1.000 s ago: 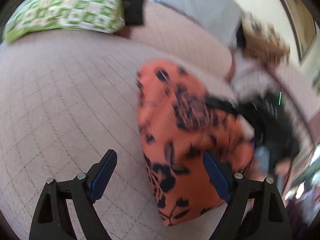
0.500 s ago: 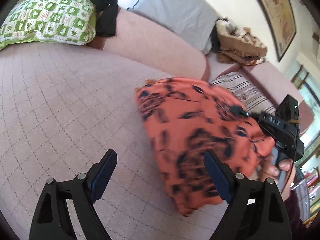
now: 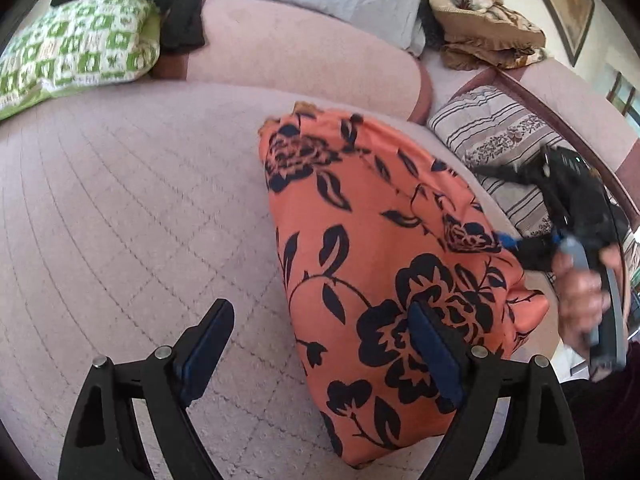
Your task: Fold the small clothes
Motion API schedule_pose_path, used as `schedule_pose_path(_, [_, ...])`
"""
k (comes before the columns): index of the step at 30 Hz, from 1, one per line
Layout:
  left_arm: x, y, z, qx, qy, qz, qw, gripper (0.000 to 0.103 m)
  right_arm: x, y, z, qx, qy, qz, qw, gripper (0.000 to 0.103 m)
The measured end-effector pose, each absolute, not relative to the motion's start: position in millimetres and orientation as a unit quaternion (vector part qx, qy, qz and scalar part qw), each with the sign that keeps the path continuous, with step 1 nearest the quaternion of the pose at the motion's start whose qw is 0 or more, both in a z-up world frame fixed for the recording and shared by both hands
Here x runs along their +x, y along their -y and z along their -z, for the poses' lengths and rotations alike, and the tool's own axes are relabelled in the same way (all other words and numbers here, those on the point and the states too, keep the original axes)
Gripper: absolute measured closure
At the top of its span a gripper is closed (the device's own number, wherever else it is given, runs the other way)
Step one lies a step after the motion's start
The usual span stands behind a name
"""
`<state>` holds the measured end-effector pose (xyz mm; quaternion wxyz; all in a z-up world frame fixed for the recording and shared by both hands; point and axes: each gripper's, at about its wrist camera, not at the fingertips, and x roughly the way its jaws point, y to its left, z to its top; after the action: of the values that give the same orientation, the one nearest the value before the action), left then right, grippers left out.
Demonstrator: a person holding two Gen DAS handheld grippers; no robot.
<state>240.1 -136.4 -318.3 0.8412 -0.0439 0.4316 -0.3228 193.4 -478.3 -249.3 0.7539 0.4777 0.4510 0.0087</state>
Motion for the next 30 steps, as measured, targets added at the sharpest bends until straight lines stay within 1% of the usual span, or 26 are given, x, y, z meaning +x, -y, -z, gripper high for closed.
schedule_pose_path(1, [242,136,321,-0.043,-0.437,0.321,0.839,0.014,200,482,255,0.493,-0.446,-0.021,0.747,0.023])
schedule_pose_path(2, [242,136,323,-0.037,-0.442,0.319,0.838,0.014,207,483,260,0.504,-0.447,-0.039,0.738,0.027])
schedule_pose_path(3, [243,137,326,-0.030,-0.448,0.316,0.836,0.014,211,482,266,0.506,-0.455,-0.047,0.732,0.040])
schedule_pose_path(4, [243,137,328,-0.026,-0.449,0.316,0.835,0.014,216,478,273,0.497,-0.468,-0.043,0.730,0.048])
schedule_pose_path(5, [243,138,329,-0.025,-0.448,0.316,0.836,0.014,220,474,277,0.481,-0.480,-0.036,0.733,0.064])
schedule_pose_path(6, [242,139,328,-0.022,-0.446,0.315,0.837,0.014,225,472,278,0.461,-0.484,-0.031,0.743,0.074])
schedule_pose_path(8, [241,141,328,-0.016,-0.442,0.315,0.840,0.014,230,468,266,0.433,-0.470,-0.030,0.768,0.080])
schedule_pose_path(9, [241,141,328,-0.014,-0.441,0.316,0.840,0.014,227,466,256,0.424,-0.453,-0.034,0.783,0.081])
schedule_pose_path(11, [240,145,328,-0.015,-0.440,0.319,0.839,0.014,218,458,221,0.391,-0.392,-0.049,0.831,0.083])
schedule_pose_path(12, [239,146,328,-0.016,-0.439,0.322,0.839,0.014,211,448,199,0.356,-0.350,-0.065,0.864,0.083])
schedule_pose_path(13, [238,146,327,-0.015,-0.437,0.323,0.839,0.014,209,438,186,0.320,-0.329,-0.074,0.886,0.083])
schedule_pose_path(14, [238,147,328,-0.013,-0.436,0.322,0.840,0.014,204,426,173,0.258,-0.314,-0.072,0.911,0.083])
schedule_pose_path(15, [239,148,329,-0.009,-0.436,0.321,0.841,0.014,206,419,172,0.214,-0.323,-0.051,0.920,0.083])
schedule_pose_path(16, [238,149,330,-0.007,-0.437,0.322,0.840,0.014,214,418,183,0.183,-0.355,-0.008,0.917,0.082])
schedule_pose_path(17, [237,150,331,-0.007,-0.437,0.325,0.839,0.014,225,426,208,0.174,-0.417,0.049,0.890,0.081])
schedule_pose_path(18, [235,151,331,-0.004,-0.436,0.325,0.839,0.014,230,435,225,0.183,-0.462,0.082,0.864,0.080])
schedule_pose_path(19, [235,154,330,-0.001,-0.434,0.325,0.840,0.014,233,452,246,0.219,-0.509,0.115,0.825,0.079])
schedule_pose_path(20, [234,154,329,0.003,-0.432,0.324,0.842,0.014,227,467,253,0.282,-0.505,0.112,0.808,0.079])
schedule_pose_path(21, [234,155,328,0.006,-0.431,0.323,0.842,0.014,216,482,250,0.344,-0.473,0.108,0.804,0.079])
schedule_pose_path(22, [235,155,328,0.005,-0.432,0.323,0.842,0.014,209,487,241,0.350,-0.455,0.116,0.811,0.079])
schedule_pose_path(24, [235,155,328,-0.001,-0.436,0.323,0.840,0.014,197,483,213,0.308,-0.401,0.136,0.852,0.079])
schedule_pose_path(26, [237,154,326,-0.001,-0.436,0.322,0.840,0.014,188,471,190,0.283,-0.341,0.105,0.890,0.079])
schedule_pose_path(28, [236,153,327,0.003,-0.434,0.321,0.842,0.014,194,455,185,0.273,-0.338,0.054,0.899,0.079])
schedule_pose_path(30, [236,154,326,0.000,-0.434,0.320,0.842,0.014,207,437,193,0.270,-0.363,0.008,0.892,0.079])
